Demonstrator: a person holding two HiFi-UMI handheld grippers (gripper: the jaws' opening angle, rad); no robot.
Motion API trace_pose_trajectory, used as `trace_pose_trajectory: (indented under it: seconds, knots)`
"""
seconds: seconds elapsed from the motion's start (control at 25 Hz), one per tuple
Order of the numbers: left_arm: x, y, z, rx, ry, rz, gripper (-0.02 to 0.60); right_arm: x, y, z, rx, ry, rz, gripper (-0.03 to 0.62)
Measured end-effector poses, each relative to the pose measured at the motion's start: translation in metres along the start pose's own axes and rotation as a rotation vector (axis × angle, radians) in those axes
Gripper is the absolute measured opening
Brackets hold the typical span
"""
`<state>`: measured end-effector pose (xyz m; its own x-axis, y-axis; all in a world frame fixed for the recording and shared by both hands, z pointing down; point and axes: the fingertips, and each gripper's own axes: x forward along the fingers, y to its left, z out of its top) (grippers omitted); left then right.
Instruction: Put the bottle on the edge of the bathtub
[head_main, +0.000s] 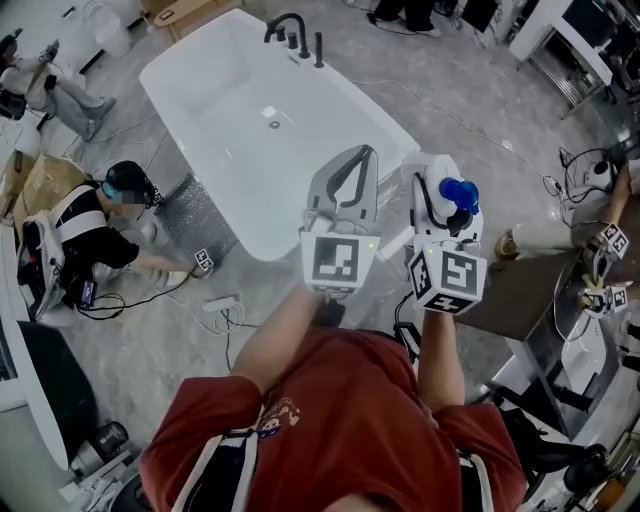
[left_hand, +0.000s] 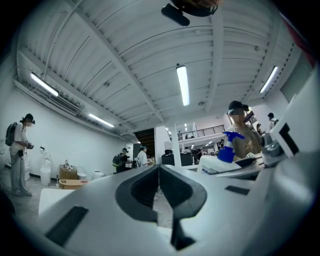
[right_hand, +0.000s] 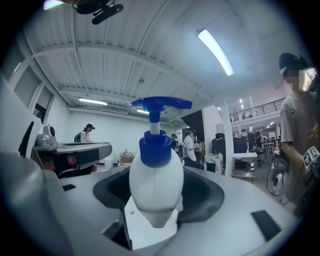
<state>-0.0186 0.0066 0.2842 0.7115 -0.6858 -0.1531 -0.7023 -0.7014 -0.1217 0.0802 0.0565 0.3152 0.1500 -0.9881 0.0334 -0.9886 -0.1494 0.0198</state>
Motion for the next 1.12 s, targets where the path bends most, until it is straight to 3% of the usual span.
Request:
trace_pose_trajectory:
  seconds: [0.44,0.8,1.12]
  knots:
    - [0.061,0.079,-0.014,-0.05,-0.02,0.037,0.015,0.096,0.023,0.009,-0.013,-0.008,0.009,0.272]
    - [0.099,0.097,-0.035,-0.02,0.007,0.034,0.015,0.142,0.013,0.0,-0.007,0.003,0.015,0.272]
    - [0.133,0.116,-0.048,-0.029,0.007,0.099,0.015,0.194,0.005,-0.004,-0.002,-0.001,0.077,0.272]
